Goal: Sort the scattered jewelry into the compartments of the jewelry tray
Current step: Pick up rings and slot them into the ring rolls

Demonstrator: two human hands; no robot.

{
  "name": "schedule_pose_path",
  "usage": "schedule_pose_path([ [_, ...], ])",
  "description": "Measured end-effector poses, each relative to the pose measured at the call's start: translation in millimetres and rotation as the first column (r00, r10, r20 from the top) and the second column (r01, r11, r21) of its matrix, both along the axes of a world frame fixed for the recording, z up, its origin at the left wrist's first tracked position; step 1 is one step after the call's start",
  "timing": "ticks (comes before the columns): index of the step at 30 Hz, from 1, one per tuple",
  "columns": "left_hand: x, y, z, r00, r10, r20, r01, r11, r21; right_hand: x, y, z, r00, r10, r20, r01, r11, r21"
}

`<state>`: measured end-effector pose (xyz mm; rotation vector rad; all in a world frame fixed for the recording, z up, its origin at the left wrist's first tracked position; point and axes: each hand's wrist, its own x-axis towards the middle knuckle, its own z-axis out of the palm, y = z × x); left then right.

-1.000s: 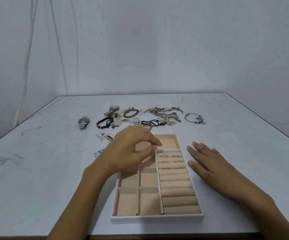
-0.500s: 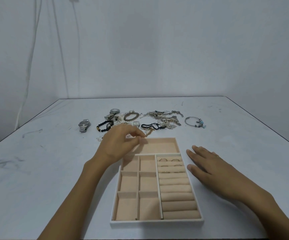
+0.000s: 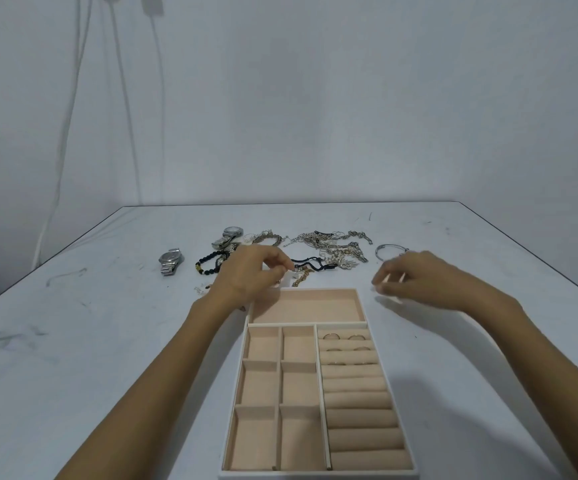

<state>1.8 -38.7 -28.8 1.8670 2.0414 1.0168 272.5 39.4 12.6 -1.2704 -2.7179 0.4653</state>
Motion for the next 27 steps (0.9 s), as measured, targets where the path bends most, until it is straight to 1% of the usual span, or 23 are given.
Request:
schedule_pose_path([
  [4,1,29,14,0.991,0.016,-0.13,-0.021,0.999,-0.037,-35,46,0,0.977,-0.136,-0.164,0.155,0.982,0.109],
  [8,12,62,32,0.96,0.054,-0.274,-0.084,0.991,-0.101,-69,82,-9,0.938,-0.243,-0.248,0.287,0.945,0.158],
  [13,29,109,35,0.919,0.072,-0.387,-0.134,0.982,-0.134,-98,113,-22,0.913,-0.296,-0.28,0.355,0.915,0.19],
  [16,37,134,28,0.889,0.084,-0.451,-0.171,0.973,-0.155,-110,127,-30,0.923,-0.299,-0.242,0.354,0.907,0.227],
  [20,38,160,19,0.871,0.148,-0.469,-0.228,0.966,-0.119,-120,142,-37,0.92,-0.329,-0.211,0.374,0.899,0.228],
  [25,34,185,9,0.876,0.071,-0.478,-0.185,0.963,-0.197,-125,155,-44,0.889,-0.363,-0.278,0.41,0.902,0.136],
  [27,34,191,5,0.876,0.065,-0.477,-0.178,0.964,-0.197,-125,159,-44,0.882,-0.373,-0.288,0.415,0.904,0.102],
])
